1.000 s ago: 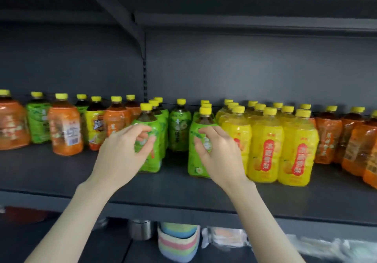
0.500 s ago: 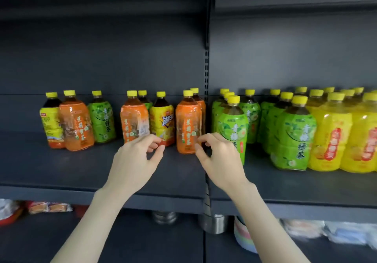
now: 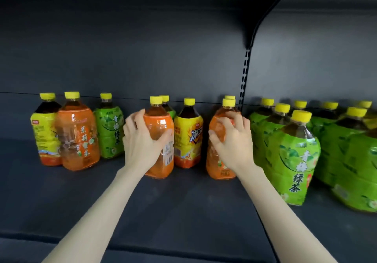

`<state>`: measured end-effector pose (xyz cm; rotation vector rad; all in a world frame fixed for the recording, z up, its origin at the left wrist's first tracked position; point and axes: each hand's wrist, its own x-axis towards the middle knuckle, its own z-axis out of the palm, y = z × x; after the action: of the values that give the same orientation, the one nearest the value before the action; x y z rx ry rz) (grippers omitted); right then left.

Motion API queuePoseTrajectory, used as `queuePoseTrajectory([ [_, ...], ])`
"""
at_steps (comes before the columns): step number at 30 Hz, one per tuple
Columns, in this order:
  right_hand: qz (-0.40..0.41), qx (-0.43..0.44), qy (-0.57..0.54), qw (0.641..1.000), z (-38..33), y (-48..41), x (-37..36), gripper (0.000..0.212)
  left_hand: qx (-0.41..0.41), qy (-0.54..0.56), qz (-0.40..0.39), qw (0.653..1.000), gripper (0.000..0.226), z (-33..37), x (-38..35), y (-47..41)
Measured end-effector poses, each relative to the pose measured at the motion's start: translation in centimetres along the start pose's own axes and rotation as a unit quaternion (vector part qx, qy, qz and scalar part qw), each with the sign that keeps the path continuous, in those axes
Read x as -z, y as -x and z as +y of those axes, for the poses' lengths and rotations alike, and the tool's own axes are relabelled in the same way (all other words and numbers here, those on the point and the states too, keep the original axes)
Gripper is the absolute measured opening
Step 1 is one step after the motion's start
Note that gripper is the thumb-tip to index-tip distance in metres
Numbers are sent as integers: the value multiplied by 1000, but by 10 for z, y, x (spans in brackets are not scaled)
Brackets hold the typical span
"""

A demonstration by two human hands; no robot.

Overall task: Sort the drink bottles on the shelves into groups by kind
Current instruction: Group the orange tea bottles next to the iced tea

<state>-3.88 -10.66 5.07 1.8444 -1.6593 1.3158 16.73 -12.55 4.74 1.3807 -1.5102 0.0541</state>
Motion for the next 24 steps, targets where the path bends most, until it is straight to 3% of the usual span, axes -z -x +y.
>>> queuePoseTrajectory([
  [3,14,-33,20,999,4,-9,-13,58,34,72,-38,996,99,-11,-18,-19],
  [8,-29,-97,41,994,7,-12,-30,84,39,154,-54,986,94,-23,-31,-26],
  [12,-45,-102,93,989,-1,-13,-31,84,18,178,-70,981,90,-29,-25,-25],
  [24,-21,-74,100,992,-68,39,-2,87,-41,225,-143,963,95,-35,26,5],
])
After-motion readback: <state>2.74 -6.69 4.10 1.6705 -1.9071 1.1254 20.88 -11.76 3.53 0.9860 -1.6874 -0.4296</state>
